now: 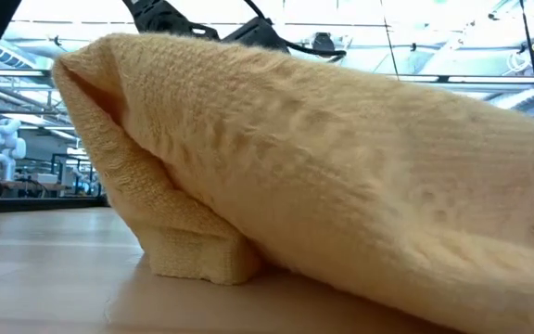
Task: Fold towel
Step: Fold the orange towel
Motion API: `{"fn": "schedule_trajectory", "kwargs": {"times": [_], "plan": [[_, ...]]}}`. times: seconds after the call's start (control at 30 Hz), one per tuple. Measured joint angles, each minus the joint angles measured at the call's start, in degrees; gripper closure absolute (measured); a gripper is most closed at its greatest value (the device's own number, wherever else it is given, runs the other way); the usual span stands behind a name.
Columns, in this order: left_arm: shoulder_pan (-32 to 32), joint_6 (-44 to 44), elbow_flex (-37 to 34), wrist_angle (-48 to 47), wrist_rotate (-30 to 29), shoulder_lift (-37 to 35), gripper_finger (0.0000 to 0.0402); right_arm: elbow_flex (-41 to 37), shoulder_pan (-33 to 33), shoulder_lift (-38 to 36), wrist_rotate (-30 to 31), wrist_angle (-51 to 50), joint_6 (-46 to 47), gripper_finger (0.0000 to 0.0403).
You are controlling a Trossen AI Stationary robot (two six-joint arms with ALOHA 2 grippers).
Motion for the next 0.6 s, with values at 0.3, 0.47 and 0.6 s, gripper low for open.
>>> {"fn": "schedule_trajectory", "kwargs": {"times": [0.3, 0.47, 0.6], "plan": [[-0.5, 1.4, 0.0, -0.5, 0.6, 0.2, 0.0302, -0.1, 0.0, 0.0, 0.9, 1.0, -1.0, 0.0387], [-0.9, 3.9, 0.1, -2.1, -0.2, 0.1, 0.0386, -0.1, 0.0, 0.0, 0.9, 1.4, -0.9, 0.0387], [-1.9, 5.4, 0.0, -3.0, -3.4, -1.0, 0.0396, -0.1, 0.0, 0.0, 0.9, 1.4, -0.8, 0.0387]]}}
